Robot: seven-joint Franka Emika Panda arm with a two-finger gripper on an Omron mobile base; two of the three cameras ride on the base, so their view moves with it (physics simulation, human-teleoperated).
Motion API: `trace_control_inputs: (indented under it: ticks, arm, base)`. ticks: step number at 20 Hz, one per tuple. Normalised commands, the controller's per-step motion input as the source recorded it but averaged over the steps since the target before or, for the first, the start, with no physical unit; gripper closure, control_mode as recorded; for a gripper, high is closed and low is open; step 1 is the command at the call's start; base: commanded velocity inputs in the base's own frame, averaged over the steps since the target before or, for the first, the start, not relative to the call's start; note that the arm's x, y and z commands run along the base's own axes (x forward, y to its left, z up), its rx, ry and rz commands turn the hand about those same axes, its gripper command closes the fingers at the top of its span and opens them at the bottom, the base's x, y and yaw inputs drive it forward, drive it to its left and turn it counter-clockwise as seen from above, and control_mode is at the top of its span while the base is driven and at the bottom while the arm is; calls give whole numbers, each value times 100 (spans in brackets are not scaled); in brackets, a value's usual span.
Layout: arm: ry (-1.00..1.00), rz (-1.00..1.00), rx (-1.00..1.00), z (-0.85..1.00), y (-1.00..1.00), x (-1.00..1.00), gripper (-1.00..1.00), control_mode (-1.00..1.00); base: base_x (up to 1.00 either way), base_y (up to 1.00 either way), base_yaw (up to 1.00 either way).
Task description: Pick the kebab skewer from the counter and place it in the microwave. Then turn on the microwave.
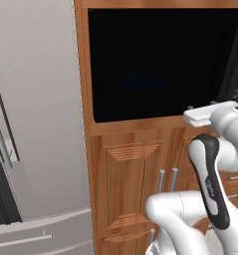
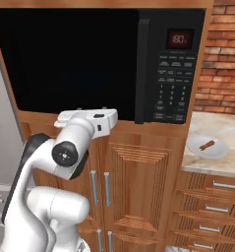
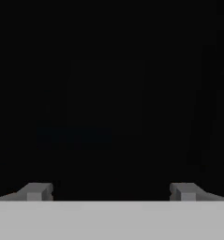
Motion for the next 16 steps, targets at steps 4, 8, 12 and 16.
trace_control_inputs:
  ticks: [4, 8, 12, 16]
  arm:
    - [-20, 0, 0, 31, -27, 0, -100, -100]
    - [-8, 0, 0, 36, -30, 0, -100, -100]
    - [0, 0, 2, 33, -33, 0, -100, -100]
    - [0, 0, 0, 26, -21, 4, -100, -100]
  base:
    - [0, 0, 0]
    - [0, 0, 0]
    - [0, 0, 0]
    - [0, 0, 0]
